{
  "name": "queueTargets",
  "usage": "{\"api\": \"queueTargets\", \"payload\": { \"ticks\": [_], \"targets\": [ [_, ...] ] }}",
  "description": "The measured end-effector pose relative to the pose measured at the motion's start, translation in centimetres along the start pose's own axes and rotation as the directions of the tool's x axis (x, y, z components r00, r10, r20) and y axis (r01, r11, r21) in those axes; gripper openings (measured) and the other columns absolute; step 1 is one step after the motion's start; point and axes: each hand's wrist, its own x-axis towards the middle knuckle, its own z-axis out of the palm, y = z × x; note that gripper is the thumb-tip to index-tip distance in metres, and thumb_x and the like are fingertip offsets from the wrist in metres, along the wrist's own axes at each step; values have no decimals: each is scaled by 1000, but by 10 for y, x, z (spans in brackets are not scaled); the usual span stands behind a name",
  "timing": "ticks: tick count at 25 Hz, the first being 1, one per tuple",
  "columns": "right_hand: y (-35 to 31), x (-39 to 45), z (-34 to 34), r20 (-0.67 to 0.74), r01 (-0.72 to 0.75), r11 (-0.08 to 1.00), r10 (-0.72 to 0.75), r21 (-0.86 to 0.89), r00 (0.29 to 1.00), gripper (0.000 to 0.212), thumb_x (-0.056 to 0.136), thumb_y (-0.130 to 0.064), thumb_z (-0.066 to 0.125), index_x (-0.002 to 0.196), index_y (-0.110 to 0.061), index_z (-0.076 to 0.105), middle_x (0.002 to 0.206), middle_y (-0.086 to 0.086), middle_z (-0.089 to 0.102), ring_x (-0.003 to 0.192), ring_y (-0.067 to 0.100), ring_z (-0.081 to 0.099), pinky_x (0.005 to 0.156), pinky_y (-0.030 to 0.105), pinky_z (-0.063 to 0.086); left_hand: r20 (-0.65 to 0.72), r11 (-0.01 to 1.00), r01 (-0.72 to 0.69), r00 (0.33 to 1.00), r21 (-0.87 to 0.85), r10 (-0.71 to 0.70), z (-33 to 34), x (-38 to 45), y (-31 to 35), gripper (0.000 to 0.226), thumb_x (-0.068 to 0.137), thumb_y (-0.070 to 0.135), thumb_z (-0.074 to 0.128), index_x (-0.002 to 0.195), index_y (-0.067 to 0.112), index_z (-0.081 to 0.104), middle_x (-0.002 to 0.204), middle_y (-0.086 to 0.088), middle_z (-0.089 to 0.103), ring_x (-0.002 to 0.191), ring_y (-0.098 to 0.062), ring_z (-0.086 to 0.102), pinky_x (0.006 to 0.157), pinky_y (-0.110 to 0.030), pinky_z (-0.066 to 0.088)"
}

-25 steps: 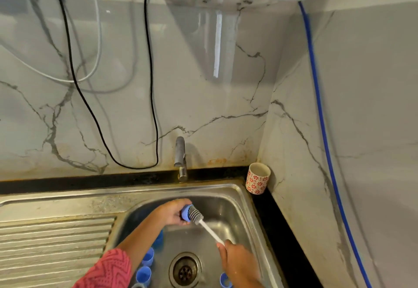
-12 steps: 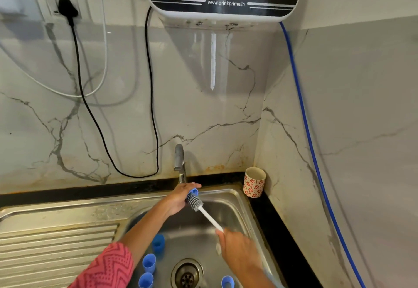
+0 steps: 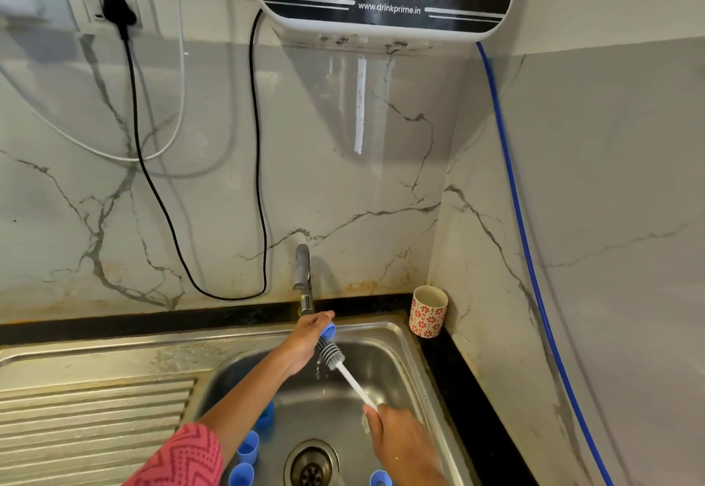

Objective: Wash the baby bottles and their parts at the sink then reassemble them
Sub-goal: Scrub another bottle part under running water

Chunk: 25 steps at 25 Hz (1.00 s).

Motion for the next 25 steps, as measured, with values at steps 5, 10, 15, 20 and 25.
{"api": "queueTargets", "payload": {
  "ticks": [5,10,15,20,25],
  "targets": [
    [2,16,-16,-103,0,994,-11,-106,995,54,101,-49,17,117,-17,57,109,5,66,102,22,62,78,29,44,18,990,63,998,-129,-61,-6,2,5,17,98,15,44,96,5,57,90,-11,49,79,-18,50,73,-27,44],
    [-9,10,17,-84,41,999,-40,14,996,69,96,-54,8,110,-12,61,107,8,66,100,26,62,79,31,46,-64,998,-16,998,67,20,-11,6,3,18,97,14,46,102,4,60,99,-11,52,83,-16,49,75,-25,40],
    [-18,8,-6,-128,89,991,-102,-100,987,52,102,-45,20,112,-13,58,107,9,67,100,28,64,81,34,47,-134,1000,-17,991,-14,15,-24,2,-3,17,97,15,48,99,4,61,88,-8,52,75,-14,50,65,-22,44],
    [-10,17,-4,-102,23,997,-31,-79,994,56,101,-48,23,111,-9,61,107,12,67,101,30,63,81,33,47,-93,1000,-13,996,18,14,-19,-7,6,19,98,11,44,84,13,56,87,-6,53,78,-13,53,68,-23,48],
    [-23,1,4,-101,128,991,-130,-22,986,54,102,-46,23,107,-7,60,99,15,67,92,34,64,75,37,48,-149,995,-94,984,35,98,-29,-2,17,22,96,14,48,113,5,60,96,-8,57,76,-11,52,67,-21,42]
  ]
}}
